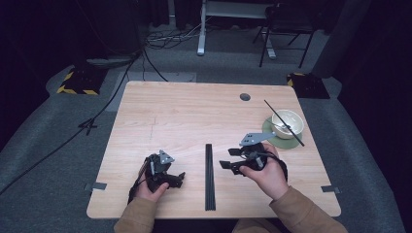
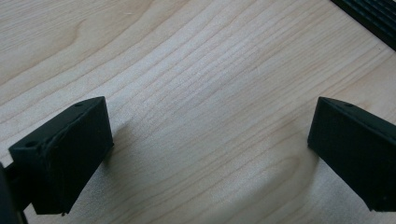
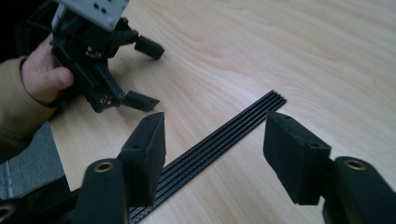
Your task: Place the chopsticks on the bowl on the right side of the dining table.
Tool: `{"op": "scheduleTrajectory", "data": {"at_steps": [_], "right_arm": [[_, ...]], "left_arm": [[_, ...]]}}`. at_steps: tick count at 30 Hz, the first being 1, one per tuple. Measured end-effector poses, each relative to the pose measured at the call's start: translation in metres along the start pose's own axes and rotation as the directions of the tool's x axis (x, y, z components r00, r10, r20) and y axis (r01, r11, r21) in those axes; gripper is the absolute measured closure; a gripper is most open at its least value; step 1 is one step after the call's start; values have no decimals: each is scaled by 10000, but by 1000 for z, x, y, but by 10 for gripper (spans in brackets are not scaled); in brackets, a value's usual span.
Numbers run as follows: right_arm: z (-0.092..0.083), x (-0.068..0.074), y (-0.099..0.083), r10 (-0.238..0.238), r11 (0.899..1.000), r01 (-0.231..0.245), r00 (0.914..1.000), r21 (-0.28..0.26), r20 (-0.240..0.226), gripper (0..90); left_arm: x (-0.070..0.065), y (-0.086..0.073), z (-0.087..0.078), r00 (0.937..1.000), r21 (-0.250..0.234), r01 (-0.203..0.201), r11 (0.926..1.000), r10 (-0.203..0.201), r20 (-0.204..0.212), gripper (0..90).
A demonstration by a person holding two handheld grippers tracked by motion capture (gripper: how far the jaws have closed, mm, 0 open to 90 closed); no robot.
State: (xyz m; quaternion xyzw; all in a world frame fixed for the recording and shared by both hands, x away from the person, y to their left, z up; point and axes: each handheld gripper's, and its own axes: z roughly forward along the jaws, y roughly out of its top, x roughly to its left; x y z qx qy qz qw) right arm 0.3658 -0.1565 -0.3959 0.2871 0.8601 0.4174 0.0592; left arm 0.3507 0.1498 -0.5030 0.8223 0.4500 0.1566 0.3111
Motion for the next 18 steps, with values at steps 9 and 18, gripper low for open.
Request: {"op": "scheduleTrajectory", "data": {"at_steps": [9, 18], "right_arm": [[43, 13, -21, 81, 9985, -100, 9993, 531, 362, 373], [73, 15, -47, -15, 9975, -38, 9971, 703, 756, 341]], "left_arm": [[0, 0, 0, 10000, -32, 66, 10000, -66, 8, 3], [0, 0, 0, 10000, 7, -15, 10000, 15, 5, 3]]}}
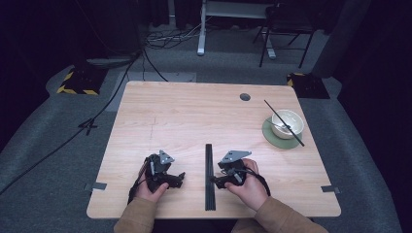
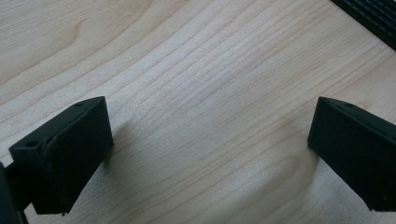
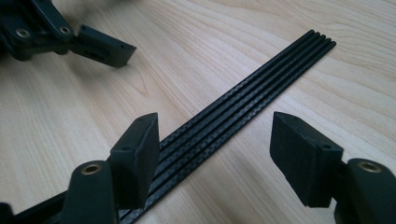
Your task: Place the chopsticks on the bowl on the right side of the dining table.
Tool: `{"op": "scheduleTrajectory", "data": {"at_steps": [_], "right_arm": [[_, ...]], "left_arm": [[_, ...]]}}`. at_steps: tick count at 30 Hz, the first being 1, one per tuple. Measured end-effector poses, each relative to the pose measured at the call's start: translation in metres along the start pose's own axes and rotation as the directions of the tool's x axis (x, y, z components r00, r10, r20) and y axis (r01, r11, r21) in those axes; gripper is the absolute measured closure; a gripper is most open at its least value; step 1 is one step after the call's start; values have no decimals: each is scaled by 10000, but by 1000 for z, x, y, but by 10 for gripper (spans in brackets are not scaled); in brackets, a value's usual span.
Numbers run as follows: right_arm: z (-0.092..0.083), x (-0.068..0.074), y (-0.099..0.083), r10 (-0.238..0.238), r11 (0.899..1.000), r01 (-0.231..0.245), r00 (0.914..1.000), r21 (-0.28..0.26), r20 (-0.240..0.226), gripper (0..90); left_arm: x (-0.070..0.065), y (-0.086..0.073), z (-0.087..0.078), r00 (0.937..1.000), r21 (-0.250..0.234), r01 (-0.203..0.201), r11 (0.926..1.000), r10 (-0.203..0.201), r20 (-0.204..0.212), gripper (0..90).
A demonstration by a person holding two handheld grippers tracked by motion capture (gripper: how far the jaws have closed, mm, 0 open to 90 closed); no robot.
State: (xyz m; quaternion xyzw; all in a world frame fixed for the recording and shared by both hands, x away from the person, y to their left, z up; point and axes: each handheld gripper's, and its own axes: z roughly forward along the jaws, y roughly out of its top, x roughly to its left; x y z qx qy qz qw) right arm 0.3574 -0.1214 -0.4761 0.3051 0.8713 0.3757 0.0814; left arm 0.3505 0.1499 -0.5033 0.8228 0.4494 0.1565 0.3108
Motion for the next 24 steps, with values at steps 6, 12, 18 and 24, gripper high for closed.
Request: {"op": "scheduleTrajectory", "data": {"at_steps": [6, 12, 18, 24], "right_arm": [[4, 2, -5, -210, 9998, 210, 9996, 31, 179, 341], [4, 3, -9, -292, 9995, 286, 9980, 116, 554, 323], [4, 1, -13, -182, 9997, 172, 9978, 162, 637, 323], [5, 1, -14, -70, 9999, 62, 9983, 146, 577, 319]], "left_arm": [[0, 0, 0, 10000, -15, 11, 10000, -11, 6, 3], [0, 0, 0, 10000, -12, 13, 10000, -13, -2, 3], [0, 0, 0, 10000, -15, 9, 10000, -9, -4, 3], [0, 0, 0, 10000, -14, 7, 10000, -7, -5, 3]]}}
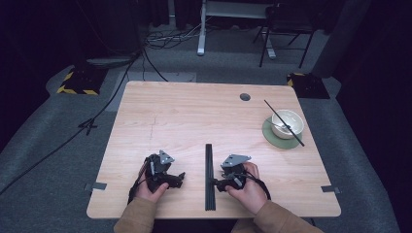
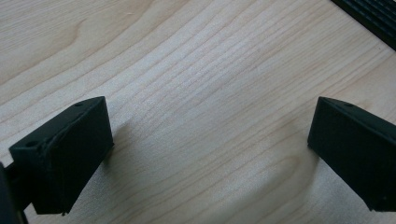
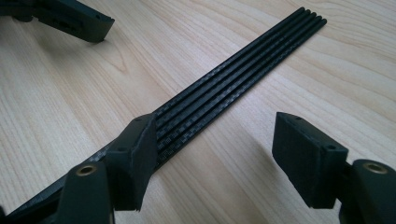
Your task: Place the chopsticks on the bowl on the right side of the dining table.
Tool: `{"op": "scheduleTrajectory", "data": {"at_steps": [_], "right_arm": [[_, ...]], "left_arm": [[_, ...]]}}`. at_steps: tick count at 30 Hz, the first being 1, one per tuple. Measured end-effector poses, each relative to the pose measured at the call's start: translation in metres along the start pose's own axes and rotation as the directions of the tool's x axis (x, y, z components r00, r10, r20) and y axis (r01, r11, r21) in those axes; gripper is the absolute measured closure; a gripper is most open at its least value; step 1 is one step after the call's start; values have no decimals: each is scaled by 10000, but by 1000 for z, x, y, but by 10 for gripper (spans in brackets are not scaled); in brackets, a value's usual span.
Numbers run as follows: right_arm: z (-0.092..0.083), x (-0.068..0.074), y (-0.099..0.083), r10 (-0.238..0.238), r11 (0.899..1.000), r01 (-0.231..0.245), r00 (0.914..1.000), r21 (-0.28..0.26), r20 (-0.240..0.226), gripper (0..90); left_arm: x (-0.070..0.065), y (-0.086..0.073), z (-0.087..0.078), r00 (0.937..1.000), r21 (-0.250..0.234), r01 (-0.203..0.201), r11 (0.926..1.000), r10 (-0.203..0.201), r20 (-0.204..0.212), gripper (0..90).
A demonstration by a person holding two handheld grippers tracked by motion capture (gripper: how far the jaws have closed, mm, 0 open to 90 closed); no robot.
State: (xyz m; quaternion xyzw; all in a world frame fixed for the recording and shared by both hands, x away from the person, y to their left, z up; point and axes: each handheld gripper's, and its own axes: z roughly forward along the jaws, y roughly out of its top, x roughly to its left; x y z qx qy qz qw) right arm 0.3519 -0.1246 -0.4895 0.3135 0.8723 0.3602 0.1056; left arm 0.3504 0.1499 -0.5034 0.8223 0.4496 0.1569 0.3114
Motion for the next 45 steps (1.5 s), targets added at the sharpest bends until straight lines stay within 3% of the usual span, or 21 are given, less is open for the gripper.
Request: {"op": "scheduleTrajectory", "data": {"at_steps": [9, 12, 17, 22, 28, 34, 41, 43, 45], "right_arm": [[-1, -5, -4, -2, 10000, 2, 10000, 96, 69, 316], [-3, -4, -3, 223, 9998, -223, 9997, 5, 29, 316], [-3, -3, -5, 113, 9998, -113, 9999, 159, 25, 320], [-8, -16, -6, 386, 9992, -390, 9986, 123, 350, 324], [-7, -12, -7, 40, 9998, -44, 9998, 190, 190, 331], [-13, -25, -9, 415, 9987, -435, 9967, 271, 697, 342], [-13, -16, -10, 183, 9995, -188, 9997, 257, 167, 354], [-14, -22, -12, 124, 9993, -134, 9995, 353, 285, 366], [-16, -30, -15, 365, 9987, -383, 9979, 339, 535, 389]], "left_arm": [[0, 0, 0, 10000, -1, 5, 10000, -5, -7, 3], [0, 0, 0, 10000, 42, -35, 10000, 35, 45, 3], [0, 0, 0, 10000, -2, 7, 10000, -7, -2, 3], [0, 0, 0, 10000, -5, 7, 10000, -7, 1, 3], [0, 0, 0, 10000, 24, -6, 10000, 6, 16, 3], [0, 0, 0, 10000, 44, -9, 10000, 9, 26, 3], [0, 0, 0, 10000, -1, 5, 10000, -5, 19, 3], [0, 0, 0, 10000, -1, -7, 10000, 7, 43, 3], [0, 0, 0, 10000, 0, -8, 10000, 8, 33, 3]]}}
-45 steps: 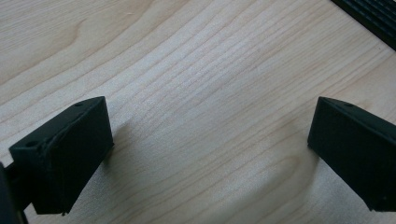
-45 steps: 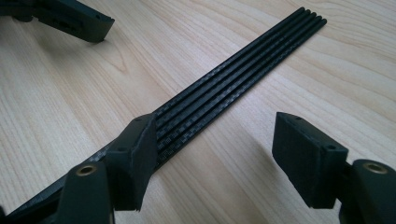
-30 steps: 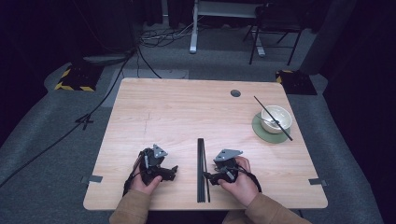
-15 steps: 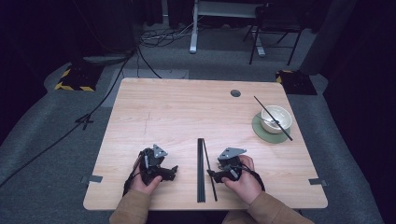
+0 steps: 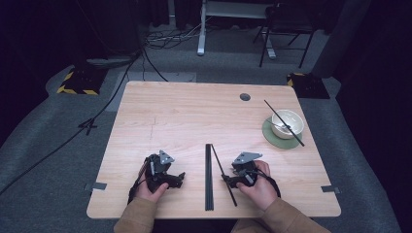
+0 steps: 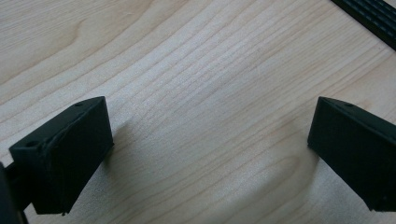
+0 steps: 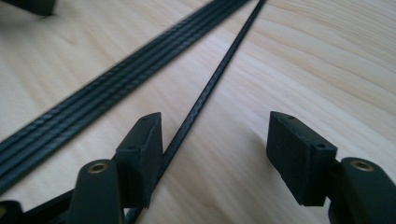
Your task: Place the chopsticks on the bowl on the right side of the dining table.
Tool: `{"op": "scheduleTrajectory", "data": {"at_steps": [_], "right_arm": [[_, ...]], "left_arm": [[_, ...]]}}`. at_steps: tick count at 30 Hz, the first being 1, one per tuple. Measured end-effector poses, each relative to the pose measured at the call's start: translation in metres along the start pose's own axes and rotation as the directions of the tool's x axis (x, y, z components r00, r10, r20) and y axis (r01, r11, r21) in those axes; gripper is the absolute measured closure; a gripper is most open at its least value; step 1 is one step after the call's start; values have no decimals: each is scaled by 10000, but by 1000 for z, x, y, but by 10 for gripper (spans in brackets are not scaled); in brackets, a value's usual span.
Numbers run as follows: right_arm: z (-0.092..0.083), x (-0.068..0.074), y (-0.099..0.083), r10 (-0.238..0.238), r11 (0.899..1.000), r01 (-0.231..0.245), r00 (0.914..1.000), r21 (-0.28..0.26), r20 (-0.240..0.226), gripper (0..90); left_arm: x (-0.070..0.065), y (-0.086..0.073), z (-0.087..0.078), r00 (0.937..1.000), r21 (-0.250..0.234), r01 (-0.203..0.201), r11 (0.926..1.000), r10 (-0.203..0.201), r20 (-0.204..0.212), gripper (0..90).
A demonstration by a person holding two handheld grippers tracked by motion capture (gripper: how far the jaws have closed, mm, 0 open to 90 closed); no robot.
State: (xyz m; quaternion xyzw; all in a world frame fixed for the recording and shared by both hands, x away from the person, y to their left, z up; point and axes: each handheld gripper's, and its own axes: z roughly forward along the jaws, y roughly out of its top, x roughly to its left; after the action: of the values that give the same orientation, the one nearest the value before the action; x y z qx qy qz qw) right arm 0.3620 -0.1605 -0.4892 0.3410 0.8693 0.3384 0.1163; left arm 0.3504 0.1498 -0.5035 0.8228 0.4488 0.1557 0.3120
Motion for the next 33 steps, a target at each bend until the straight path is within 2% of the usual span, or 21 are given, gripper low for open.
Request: {"op": "scheduleTrajectory", "data": {"at_steps": [4, 7, 11, 12, 13, 15, 21, 23, 26, 33], "right_arm": [[-6, -16, -1, 211, 9997, -216, 9986, 101, 480, 442], [-9, -18, 0, 318, 9994, -321, 9991, 92, 283, 539], [-9, -15, 0, 35, 9992, -35, 10000, 407, -12, 715], [-9, -15, 0, -152, 9990, 157, 9998, 408, -123, 748], [-9, -14, 0, -2, 9984, 10, 9999, 559, -151, 765], [-10, -15, -1, -180, 9977, 187, 9998, 650, -108, 811], [-11, -24, -1, 222, 9974, -237, 9995, 683, 231, 805], [-12, -25, -2, 225, 9975, -249, 9991, 661, 365, 819], [-13, -28, -3, 353, 9970, -378, 9986, 678, 387, 859], [-16, -37, -5, 836, 9942, -858, 9958, 644, 373, 866]], "left_arm": [[0, 0, 0, 10000, 1, -11, 10000, 11, -18, 3], [0, 0, 0, 10000, 0, -2, 10000, 2, -5, 3], [0, 0, 0, 10000, -2, 0, 10000, 0, -3, 3], [0, 0, 0, 10000, -5, -4, 10000, 4, -24, 3], [0, 0, 0, 10000, -2, 1, 10000, -1, -3, 3], [0, 0, 0, 10000, -6, -2, 10000, 2, -17, 3], [0, 0, 0, 10000, -6, 7, 10000, -7, 3, 3], [0, 0, 0, 10000, -14, 15, 10000, -15, -4, 3], [0, 0, 0, 10000, -18, 20, 10000, -20, -6, 3], [0, 0, 0, 10000, -32, 37, 10000, -37, -9, 3]]}}
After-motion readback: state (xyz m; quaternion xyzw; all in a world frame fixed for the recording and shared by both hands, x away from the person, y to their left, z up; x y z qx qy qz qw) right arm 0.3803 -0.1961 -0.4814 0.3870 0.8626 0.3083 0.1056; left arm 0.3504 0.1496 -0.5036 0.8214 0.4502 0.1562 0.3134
